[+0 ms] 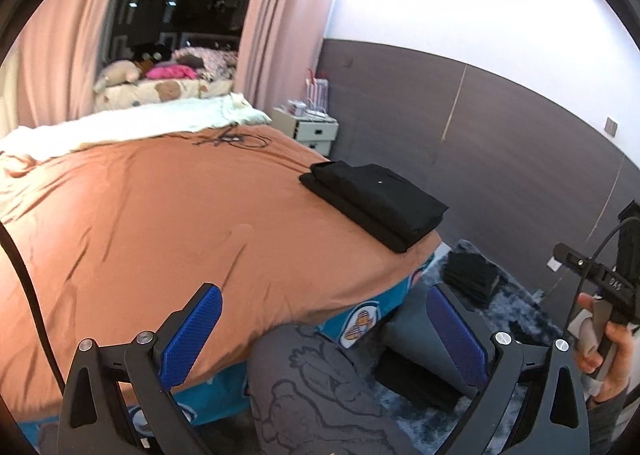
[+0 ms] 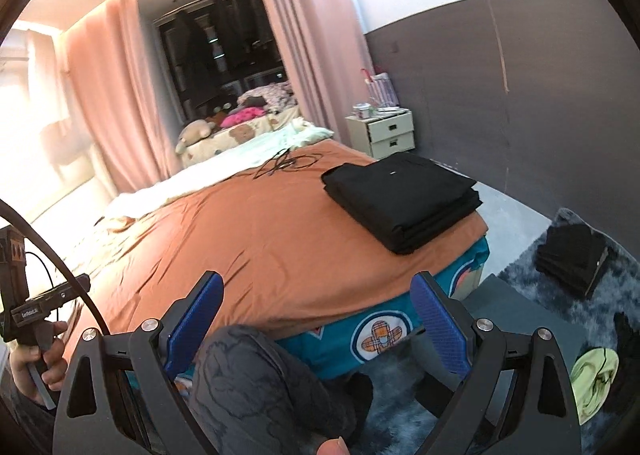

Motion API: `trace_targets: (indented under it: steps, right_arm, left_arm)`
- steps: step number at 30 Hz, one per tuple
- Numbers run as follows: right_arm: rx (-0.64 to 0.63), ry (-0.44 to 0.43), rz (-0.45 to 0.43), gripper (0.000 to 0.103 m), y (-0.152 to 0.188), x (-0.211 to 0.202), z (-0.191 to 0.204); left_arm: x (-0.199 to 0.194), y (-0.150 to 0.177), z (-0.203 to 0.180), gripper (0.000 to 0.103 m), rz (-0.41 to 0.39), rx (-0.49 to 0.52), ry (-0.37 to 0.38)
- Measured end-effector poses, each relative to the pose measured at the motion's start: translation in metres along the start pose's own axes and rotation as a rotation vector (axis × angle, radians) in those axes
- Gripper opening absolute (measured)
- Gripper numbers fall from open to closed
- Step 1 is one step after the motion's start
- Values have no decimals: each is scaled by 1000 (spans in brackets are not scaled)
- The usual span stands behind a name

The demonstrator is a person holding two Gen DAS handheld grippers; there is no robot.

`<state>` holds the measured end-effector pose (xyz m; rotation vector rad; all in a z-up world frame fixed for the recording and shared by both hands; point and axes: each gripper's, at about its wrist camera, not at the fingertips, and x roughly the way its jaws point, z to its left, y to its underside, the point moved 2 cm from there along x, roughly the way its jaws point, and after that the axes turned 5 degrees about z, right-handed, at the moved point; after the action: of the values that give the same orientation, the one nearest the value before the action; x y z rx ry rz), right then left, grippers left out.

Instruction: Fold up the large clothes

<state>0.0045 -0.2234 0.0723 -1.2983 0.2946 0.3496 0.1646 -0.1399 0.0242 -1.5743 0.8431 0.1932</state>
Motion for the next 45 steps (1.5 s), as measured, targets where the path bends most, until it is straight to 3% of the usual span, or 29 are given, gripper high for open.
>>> trace_targets:
  steps: [11,21,28,45]
  right_arm:
    - [-119,-15,-22,94,57,-15,32]
    - [-122,-59,-49,94,92,-11,44]
    - [-116,-100,-57,94,103,4,43]
    - [-116,-89,-59,94,112,12,55]
  left_arm:
    - [-42,68,-7,103,-95,22,-97]
    - [-85,111,-19,103,-185,40,-150]
    - [-102,119,-20,103,-223,64,-196]
    - [-104,126,-18,103,-238,35,-179]
